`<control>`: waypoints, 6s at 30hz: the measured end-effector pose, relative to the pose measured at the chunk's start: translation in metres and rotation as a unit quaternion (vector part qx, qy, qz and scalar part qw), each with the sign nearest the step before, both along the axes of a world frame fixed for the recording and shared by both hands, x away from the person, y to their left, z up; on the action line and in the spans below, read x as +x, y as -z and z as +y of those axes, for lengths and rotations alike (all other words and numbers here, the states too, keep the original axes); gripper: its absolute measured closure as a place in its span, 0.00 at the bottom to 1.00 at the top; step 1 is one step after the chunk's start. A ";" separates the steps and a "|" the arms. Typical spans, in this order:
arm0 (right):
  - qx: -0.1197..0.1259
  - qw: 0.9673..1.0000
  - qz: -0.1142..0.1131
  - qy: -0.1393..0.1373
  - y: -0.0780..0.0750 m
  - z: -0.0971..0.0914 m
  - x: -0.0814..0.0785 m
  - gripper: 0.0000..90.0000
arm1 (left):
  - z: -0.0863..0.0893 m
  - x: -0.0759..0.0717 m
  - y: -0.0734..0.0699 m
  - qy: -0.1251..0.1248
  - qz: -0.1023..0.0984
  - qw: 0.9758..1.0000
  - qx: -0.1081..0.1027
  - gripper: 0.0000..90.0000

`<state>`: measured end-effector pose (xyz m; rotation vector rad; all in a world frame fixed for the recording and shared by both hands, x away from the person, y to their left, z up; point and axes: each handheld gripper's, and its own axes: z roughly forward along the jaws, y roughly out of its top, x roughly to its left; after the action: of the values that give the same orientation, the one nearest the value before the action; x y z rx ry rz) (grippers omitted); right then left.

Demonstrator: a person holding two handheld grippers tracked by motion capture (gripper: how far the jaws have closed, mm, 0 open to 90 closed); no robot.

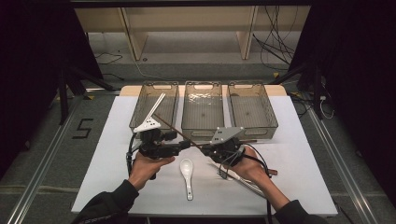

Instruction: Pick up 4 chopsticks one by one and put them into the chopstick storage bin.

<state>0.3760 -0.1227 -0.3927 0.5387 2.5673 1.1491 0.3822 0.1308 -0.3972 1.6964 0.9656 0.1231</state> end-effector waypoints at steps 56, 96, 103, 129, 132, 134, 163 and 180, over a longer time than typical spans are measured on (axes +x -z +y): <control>0.018 0.998 0.029 0.058 0.000 -0.039 -0.009 0.45 | 0.073 0.052 -0.055 -0.014 0.022 0.999 0.018 0.93; 0.025 0.997 0.034 0.072 0.002 -0.048 -0.011 0.37 | 0.085 0.140 -0.025 -0.090 0.121 0.985 0.084 0.92; 0.025 0.997 0.034 0.071 0.002 -0.048 -0.011 0.37 | 0.083 0.146 -0.020 -0.090 0.135 0.982 0.092 0.92; 0.022 0.997 0.035 0.067 0.003 -0.046 -0.011 0.37 | 0.078 0.160 -0.005 -0.113 0.154 0.976 0.107 0.91; 0.022 0.997 0.036 0.067 0.003 -0.046 -0.011 0.37 | 0.076 0.162 -0.004 -0.117 0.151 0.975 0.110 0.89; 0.022 0.997 0.036 0.067 0.003 -0.046 -0.011 0.37 | 0.075 0.163 -0.003 -0.121 0.150 0.975 0.113 0.88; -0.006 0.993 0.036 0.115 0.010 -0.065 0.015 0.36 | 0.076 0.083 -0.043 -0.066 0.054 0.994 0.070 0.28; -0.081 0.986 0.055 0.132 0.045 -0.060 0.060 0.33 | 0.074 0.001 -0.015 -0.022 0.002 0.996 0.084 0.20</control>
<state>0.4360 -0.1824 -0.4377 0.8931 2.5516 0.8346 0.3828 0.2051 -0.3826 1.8301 1.0194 0.2357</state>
